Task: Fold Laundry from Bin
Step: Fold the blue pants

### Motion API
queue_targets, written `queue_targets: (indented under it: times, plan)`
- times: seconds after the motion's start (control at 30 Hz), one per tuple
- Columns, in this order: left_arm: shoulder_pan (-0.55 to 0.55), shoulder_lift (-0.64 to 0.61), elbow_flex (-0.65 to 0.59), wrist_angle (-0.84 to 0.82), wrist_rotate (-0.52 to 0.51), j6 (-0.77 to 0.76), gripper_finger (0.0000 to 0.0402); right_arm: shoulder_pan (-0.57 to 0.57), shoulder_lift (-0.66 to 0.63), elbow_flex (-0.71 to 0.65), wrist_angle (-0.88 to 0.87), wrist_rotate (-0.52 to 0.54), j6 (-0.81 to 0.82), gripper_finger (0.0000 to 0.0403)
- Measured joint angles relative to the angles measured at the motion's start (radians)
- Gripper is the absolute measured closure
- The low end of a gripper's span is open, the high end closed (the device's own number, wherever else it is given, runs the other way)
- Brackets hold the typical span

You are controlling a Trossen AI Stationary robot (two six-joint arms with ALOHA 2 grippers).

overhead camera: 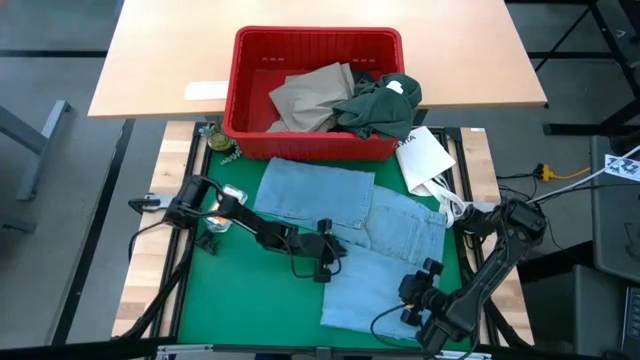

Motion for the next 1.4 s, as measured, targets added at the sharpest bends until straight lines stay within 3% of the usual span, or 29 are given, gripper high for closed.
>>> queue_targets:
  times: [0.2,0.37,0.6,0.73,1.03,1.4]
  plan:
    - [0.018,0.009,0.003,-0.023,0.008,-0.002,0.0349,0.000,0.071,0.000,0.004,-0.138,0.000,0.0263]
    - [0.009,-0.023,-0.001,-0.036,0.004,-0.001,0.0349,-0.002,0.063,0.000,-0.001,-0.191,0.000,0.0263]
    - [-0.057,-0.153,0.002,-0.025,0.058,-0.051,0.0349,0.001,0.023,0.092,-0.078,-0.148,-0.028,0.0263]
    - [-0.121,-0.174,0.001,-0.001,0.067,-0.055,0.0349,0.000,0.023,0.181,-0.067,-0.114,-0.122,0.0262]
    - [-0.256,-0.155,0.002,0.046,0.023,-0.049,0.0349,0.001,0.033,0.216,0.150,-0.133,-0.280,0.0262]
    - [-0.284,-0.023,0.003,0.188,0.028,-0.052,0.0349,0.000,0.057,0.215,0.169,-0.171,-0.289,0.0262]
